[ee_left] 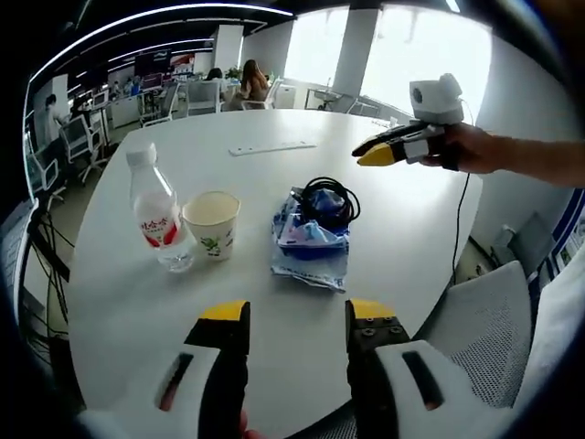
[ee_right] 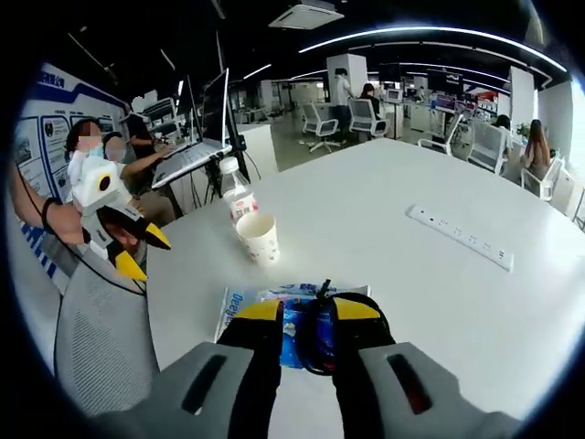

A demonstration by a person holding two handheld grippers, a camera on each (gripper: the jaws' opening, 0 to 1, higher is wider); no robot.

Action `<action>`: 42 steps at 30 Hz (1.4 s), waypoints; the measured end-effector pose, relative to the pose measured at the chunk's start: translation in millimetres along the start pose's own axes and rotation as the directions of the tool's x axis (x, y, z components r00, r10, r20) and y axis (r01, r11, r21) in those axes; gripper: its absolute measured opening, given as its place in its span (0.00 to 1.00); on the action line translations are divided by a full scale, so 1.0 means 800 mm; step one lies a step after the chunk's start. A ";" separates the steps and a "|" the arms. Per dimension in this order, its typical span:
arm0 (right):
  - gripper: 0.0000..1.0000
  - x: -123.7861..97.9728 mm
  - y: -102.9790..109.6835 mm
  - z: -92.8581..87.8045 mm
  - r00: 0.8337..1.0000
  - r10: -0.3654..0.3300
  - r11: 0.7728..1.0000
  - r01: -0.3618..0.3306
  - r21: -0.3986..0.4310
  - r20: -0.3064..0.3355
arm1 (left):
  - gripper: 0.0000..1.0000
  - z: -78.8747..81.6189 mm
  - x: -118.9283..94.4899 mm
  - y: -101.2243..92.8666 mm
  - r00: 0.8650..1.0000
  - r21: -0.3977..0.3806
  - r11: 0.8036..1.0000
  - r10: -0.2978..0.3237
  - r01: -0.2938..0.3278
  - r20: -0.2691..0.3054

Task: Arrange the tabletop items into an orderly group along one side of the table until the central work area is clear of visible clutter.

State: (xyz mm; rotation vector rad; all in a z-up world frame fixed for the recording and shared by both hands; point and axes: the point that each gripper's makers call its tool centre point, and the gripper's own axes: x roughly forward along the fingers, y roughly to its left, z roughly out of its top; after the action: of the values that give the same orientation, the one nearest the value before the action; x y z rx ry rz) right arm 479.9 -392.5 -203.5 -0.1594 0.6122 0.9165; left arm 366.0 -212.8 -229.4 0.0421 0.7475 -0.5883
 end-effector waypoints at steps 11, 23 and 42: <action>0.30 -0.041 -0.014 -0.044 0.999 -0.050 0.996 0.050 0.074 -0.004 | 0.41 0.006 0.010 -0.003 1.000 -0.001 1.000 -0.004 0.004 -0.005; 0.37 -0.065 -0.008 -0.086 0.998 -0.066 0.989 0.068 0.130 -0.016 | 0.41 0.007 0.011 -0.002 1.000 -0.003 1.000 0.009 -0.009 -0.005; 0.38 -0.044 -0.007 -0.101 0.998 -0.050 0.977 0.055 0.204 -0.028 | 0.41 0.006 0.006 0.008 0.999 -0.021 0.999 0.032 -0.032 -0.003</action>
State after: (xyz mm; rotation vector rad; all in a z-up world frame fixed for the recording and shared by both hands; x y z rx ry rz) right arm 433.9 -451.4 -250.8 -0.0005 0.7166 0.7962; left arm 375.6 -211.0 -230.0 0.0352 0.7539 -0.5498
